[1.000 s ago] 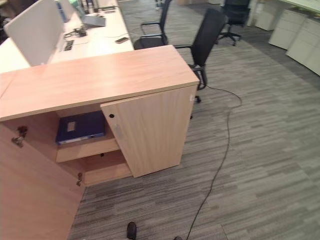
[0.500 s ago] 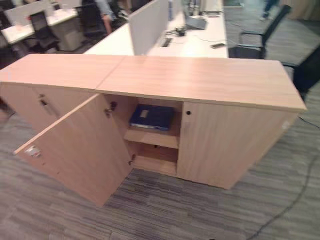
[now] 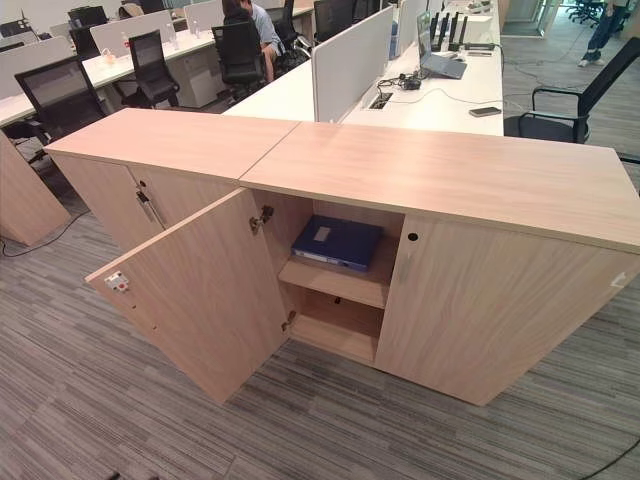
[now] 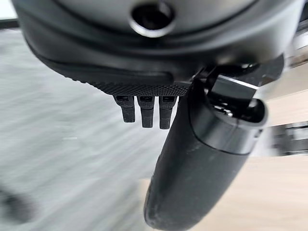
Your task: Put the empty folder in the office cabinet
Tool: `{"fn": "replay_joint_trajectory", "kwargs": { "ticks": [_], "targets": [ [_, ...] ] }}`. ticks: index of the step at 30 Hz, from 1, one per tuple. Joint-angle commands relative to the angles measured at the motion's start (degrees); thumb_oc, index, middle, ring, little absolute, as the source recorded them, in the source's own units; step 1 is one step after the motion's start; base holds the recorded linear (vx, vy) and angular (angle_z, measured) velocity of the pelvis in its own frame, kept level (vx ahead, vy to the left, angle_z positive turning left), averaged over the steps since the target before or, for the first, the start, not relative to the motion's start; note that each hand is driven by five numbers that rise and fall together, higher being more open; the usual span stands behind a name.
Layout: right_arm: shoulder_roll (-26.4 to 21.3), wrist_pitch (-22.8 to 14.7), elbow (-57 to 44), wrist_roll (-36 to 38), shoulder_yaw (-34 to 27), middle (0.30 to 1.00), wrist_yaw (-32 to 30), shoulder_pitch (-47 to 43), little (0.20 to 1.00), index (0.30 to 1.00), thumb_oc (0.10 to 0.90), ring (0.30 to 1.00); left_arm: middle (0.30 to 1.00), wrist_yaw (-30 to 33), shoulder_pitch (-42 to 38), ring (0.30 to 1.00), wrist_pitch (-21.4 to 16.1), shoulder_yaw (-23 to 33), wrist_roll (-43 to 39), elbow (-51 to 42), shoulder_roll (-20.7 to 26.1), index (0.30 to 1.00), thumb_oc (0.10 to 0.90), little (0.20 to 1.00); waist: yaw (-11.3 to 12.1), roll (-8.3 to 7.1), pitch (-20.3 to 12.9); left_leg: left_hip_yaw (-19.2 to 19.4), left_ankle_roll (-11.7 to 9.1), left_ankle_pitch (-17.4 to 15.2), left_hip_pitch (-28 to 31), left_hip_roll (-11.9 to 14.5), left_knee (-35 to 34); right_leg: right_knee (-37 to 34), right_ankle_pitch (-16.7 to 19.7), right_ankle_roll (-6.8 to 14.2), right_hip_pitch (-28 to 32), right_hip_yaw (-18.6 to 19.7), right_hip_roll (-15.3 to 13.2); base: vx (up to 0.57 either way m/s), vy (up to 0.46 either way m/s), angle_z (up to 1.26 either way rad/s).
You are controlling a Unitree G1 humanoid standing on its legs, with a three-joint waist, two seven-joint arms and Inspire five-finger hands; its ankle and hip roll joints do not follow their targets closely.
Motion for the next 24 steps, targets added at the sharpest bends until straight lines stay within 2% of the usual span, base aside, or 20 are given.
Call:
{"fn": "replay_joint_trajectory", "kwargs": {
  "ticks": [1, 5, 11, 12, 14, 15, 17, 19, 24],
  "targets": [
    [0.9, -0.2, 1.7, 1.8, -0.2, 0.900, 1.0, -1.9, 0.900, 0.900, 0.800, 0.900, 0.900, 5.1, -5.1, 0.900, -7.6, 5.9, 0.5, -4.5, 7.8, 0.900, 0.800, 0.900, 1.3, -0.77, -1.0, 2.6, -2.7, -5.0, -0.3, 1.0, -0.3, -1.9, -1.0, 1.7, -3.8, 1.7, -1.2, 0.01, 0.037, -0.09],
    [1.1, -0.2, 2.2, 1.6, 0.0, 0.900, 1.6, -2.1, 0.900, 0.900, 0.800, 0.900, 0.900, 7.2, -7.5, 0.900, -8.4, 8.2, 3.6, -5.6, 11.3, 0.900, 0.800, 0.900, 0.6, -1.15, -1.3, 3.3, -2.4, -5.4, 0.2, 0.5, -0.3, -2.4, -0.4, 2.2, -3.8, 2.8, -1.5, 0.01, 0.035, -0.08],
    [1.0, -0.2, 2.5, 1.1, 0.9, 0.900, 2.2, -2.4, 0.900, 0.900, 0.800, 0.900, 0.900, 9.2, -10.4, 0.900, -9.1, 10.3, 4.1, -6.8, 14.9, 0.900, 0.800, 0.900, -0.3, -1.40, -1.6, 4.6, -2.1, -6.0, 0.8, 0.2, -0.3, -3.2, 0.3, 2.7, -4.0, 4.6, -1.5, 0.01, 0.012, -0.13],
    [0.8, -0.3, 2.4, 1.0, 1.1, 0.900, 2.4, -2.4, 0.900, 0.900, 0.800, 0.900, 0.900, 9.4, -11.0, 0.900, -8.9, 10.9, 4.8, -6.8, 16.8, 0.900, 0.800, 0.900, -0.7, -1.46, -1.7, 5.1, -2.1, -6.1, 1.1, 0.2, -0.3, -3.6, 0.6, 3.0, -4.0, 5.2, -1.4, 0.02, -0.002, -0.18],
    [0.7, -0.3, 2.3, 1.0, 1.3, 0.900, 2.5, -2.6, 0.900, 0.900, 0.800, 0.900, 0.900, 9.5, -11.6, 0.900, -8.8, 11.0, 5.0, -6.2, 17.9, 0.900, 0.800, 0.900, -1.0, -1.45, -1.8, 5.4, -2.1, -6.2, 1.3, 0.2, -0.3, -3.8, 0.8, 3.1, -4.1, 5.5, -1.3, 0.01, -0.002, -0.21],
    [0.5, -0.3, 2.1, 0.9, 1.7, 0.900, 2.6, -2.6, 0.900, 0.900, 0.800, 0.900, 0.900, 9.5, -12.5, 0.900, -8.8, 11.3, 5.5, -5.0, 20.2, 0.900, 0.800, 0.900, -1.5, -1.40, -2.0, 6.0, -2.1, -6.3, 1.5, 0.2, -0.3, -4.1, 0.9, 3.2, -4.1, 6.0, -1.2, 0.01, -0.002, -0.23],
    [0.4, -0.3, 2.0, 0.9, 1.8, 0.900, 2.6, -2.6, 0.900, 0.900, 0.800, 0.900, 0.900, 9.4, -13.2, 0.900, -8.8, 11.1, 5.5, -4.3, 21.3, 0.900, 0.800, 0.900, -1.7, -1.45, -2.0, 6.2, -2.1, -6.4, 1.7, 0.2, -0.3, -4.2, 1.0, 3.3, -4.0, 6.2, -1.1, 0.01, -0.004, -0.22],
    [0.0, -0.4, 1.8, 0.9, 2.1, 0.900, 2.7, -2.6, 0.900, 0.900, 0.800, 0.900, 0.900, 9.0, -15.6, 0.900, -8.8, 10.4, 5.1, -3.0, 24.3, 0.900, 0.800, 0.900, -2.5, -1.44, -2.3, 6.7, -2.1, -6.7, 2.1, 0.3, -0.3, -4.6, 1.1, 3.4, -3.9, 6.8, -0.9, 0.01, -0.007, -0.13],
    [-0.5, -0.5, 1.8, 1.4, 2.1, 0.900, 2.8, -2.8, 0.900, 0.900, 0.800, 0.900, 0.900, 8.1, -19.5, 0.900, -9.6, 8.8, 2.3, -2.4, 27.3, 0.900, 0.800, 0.900, -3.3, -1.46, -2.5, 7.1, -2.1, -6.8, 2.5, 0.3, -0.3, -4.9, 1.2, 3.6, -3.6, 7.4, -0.8, 0.00, -0.006, -0.07]
  ]
}}
